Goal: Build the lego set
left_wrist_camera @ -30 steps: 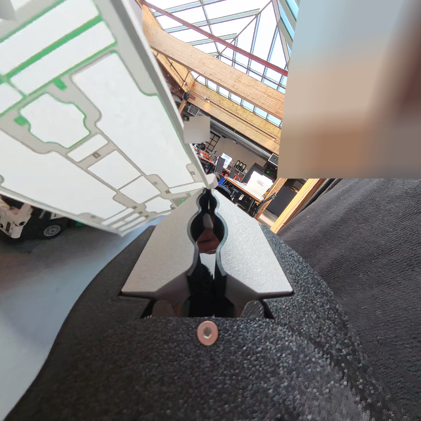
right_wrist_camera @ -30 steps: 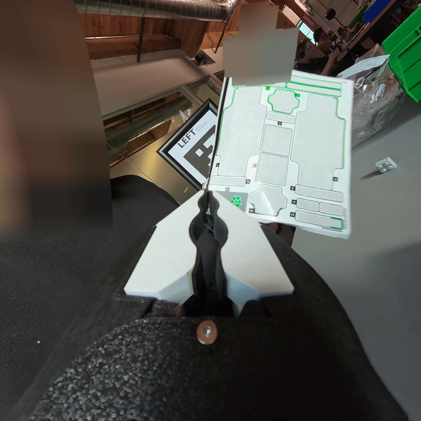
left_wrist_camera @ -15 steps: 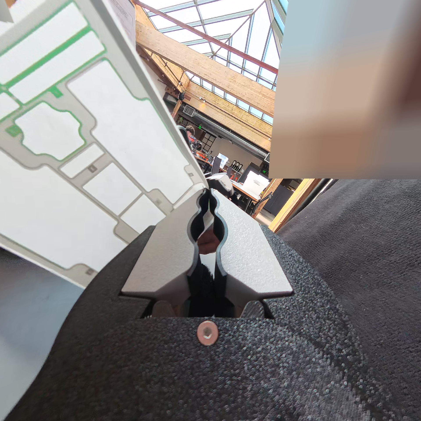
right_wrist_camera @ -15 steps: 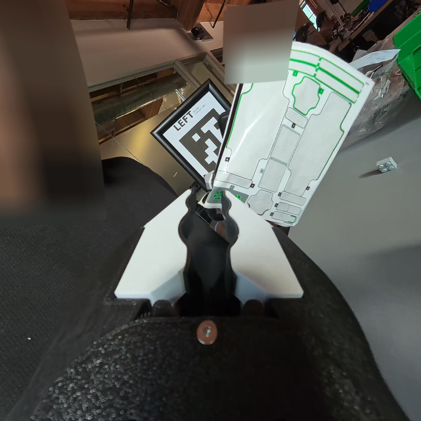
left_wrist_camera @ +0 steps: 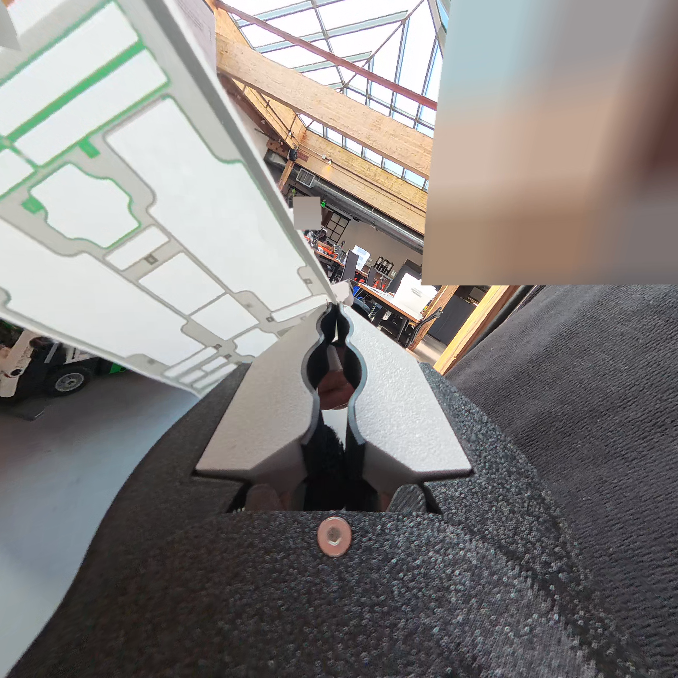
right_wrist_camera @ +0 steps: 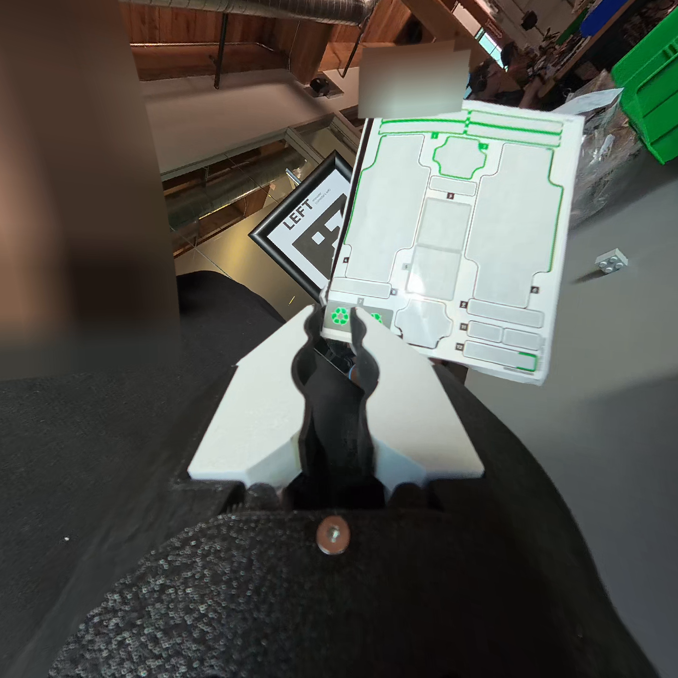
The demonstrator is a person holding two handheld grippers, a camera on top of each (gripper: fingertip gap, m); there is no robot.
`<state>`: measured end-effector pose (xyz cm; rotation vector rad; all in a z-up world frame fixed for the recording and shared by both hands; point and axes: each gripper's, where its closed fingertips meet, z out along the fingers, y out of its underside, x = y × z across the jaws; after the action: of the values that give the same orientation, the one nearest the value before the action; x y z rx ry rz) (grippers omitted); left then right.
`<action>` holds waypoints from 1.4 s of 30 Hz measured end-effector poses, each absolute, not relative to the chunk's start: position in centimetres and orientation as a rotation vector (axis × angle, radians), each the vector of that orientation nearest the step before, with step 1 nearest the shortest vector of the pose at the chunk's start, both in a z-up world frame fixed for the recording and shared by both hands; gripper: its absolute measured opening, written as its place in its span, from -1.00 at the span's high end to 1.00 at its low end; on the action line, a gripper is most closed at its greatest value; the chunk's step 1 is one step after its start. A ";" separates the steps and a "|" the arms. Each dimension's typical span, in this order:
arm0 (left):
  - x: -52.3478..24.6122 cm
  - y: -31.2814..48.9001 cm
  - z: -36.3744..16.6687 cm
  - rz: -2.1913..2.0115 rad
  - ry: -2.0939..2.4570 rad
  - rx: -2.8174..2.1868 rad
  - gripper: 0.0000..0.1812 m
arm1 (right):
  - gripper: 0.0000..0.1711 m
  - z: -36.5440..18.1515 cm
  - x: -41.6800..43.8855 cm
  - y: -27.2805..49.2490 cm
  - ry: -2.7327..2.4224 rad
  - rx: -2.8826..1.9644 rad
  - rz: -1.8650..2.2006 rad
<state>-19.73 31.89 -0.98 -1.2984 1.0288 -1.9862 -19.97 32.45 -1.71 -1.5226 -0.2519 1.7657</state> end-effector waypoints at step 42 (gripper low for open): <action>-20.1 30.4 -1.3 -2.055 1.096 -1.241 1.00 | 1.00 -1.7 -20.4 31.2 -0.217 -1.446 1.889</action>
<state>-20.13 30.38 -1.34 -1.2412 1.0956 -2.0555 -20.38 31.17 -1.73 -1.4463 -0.2167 1.8895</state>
